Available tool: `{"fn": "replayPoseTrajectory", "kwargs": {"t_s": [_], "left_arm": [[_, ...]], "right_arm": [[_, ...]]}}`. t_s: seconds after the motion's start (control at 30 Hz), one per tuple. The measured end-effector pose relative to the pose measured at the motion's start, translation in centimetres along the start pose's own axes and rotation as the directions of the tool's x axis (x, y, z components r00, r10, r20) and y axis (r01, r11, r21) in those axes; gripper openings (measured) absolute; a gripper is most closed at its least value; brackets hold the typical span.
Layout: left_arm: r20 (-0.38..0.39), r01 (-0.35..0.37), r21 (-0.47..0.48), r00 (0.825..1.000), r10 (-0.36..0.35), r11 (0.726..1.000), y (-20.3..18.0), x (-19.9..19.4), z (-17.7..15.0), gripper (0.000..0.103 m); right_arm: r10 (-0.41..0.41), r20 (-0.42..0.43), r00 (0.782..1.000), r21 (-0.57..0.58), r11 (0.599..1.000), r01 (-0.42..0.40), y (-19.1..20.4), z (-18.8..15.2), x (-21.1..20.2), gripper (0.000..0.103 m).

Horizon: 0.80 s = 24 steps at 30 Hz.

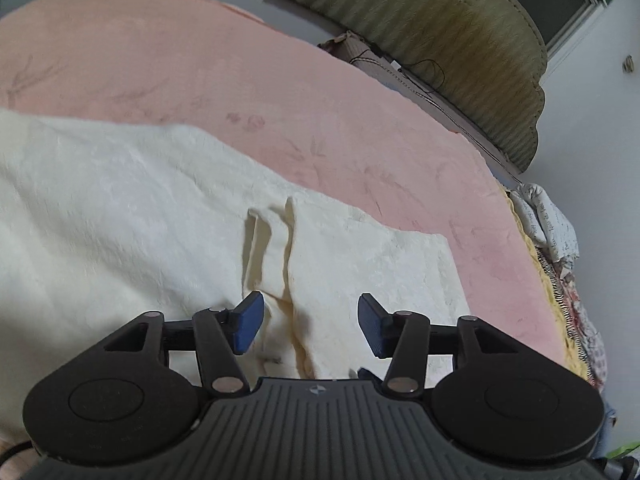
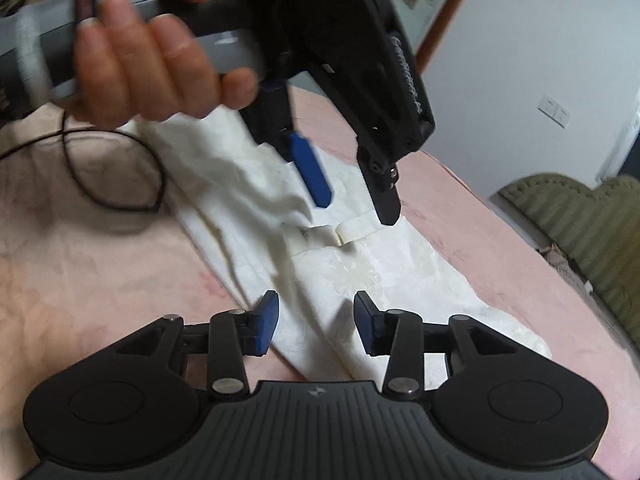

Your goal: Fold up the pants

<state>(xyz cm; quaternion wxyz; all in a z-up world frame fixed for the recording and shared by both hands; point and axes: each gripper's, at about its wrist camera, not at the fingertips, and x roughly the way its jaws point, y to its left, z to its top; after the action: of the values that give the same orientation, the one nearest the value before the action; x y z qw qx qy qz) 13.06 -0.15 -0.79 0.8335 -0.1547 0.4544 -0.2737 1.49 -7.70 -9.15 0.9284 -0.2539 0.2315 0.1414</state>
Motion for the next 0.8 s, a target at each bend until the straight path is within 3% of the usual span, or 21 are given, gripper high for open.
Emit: {"fn": "replayPoseTrajectory", "kwargs": {"t_s": [0.03, 0.2, 0.43, 0.57, 0.6, 0.67, 0.8], "left_arm": [[-0.011, 0.008, -0.009, 1.000, -0.008, 1.000, 0.1, 0.1, -0.1, 0.056], [-0.046, 0.064, -0.064, 0.997, -0.067, 0.996, 0.7, 0.9, 0.0, 0.058], [-0.120, 0.108, -0.143, 0.985, -0.126, 0.984, 1.0, 3.4, 0.0, 0.060], [-0.116, 0.108, -0.209, 0.984, -0.134, 0.972, 1.8, 4.1, 0.0, 0.059], [-0.111, 0.110, -0.220, 0.984, -0.136, 0.969, 2.0, 4.1, 0.1, 0.055], [-0.108, 0.113, -0.219, 0.984, -0.140, 0.969, 2.0, 4.2, 0.2, 0.045], [-0.102, 0.135, -0.202, 0.982, -0.157, 0.970, 1.6, 4.1, -0.1, 0.045]], "right_arm": [[0.003, 0.005, 1.000, 0.028, 1.000, -0.003, -0.3, 0.1, 0.0, 0.038], [-0.005, 0.055, 0.998, 0.154, 0.988, -0.003, -2.6, 0.2, -0.7, 0.013], [0.020, 0.073, 0.997, 0.328, 0.944, -0.043, -5.8, -0.4, -1.1, 0.013], [0.057, 0.054, 0.997, 0.311, 0.948, -0.071, -5.6, -0.5, -1.8, 0.013], [0.079, 0.040, 0.996, 0.294, 0.952, -0.087, -5.5, -0.5, -1.5, 0.013], [0.049, 0.030, 0.998, 0.236, 0.970, -0.055, -4.6, -0.3, -1.2, 0.013], [0.030, 0.000, 1.000, 0.230, 0.973, -0.029, -4.7, 0.1, 0.1, 0.013]]}}
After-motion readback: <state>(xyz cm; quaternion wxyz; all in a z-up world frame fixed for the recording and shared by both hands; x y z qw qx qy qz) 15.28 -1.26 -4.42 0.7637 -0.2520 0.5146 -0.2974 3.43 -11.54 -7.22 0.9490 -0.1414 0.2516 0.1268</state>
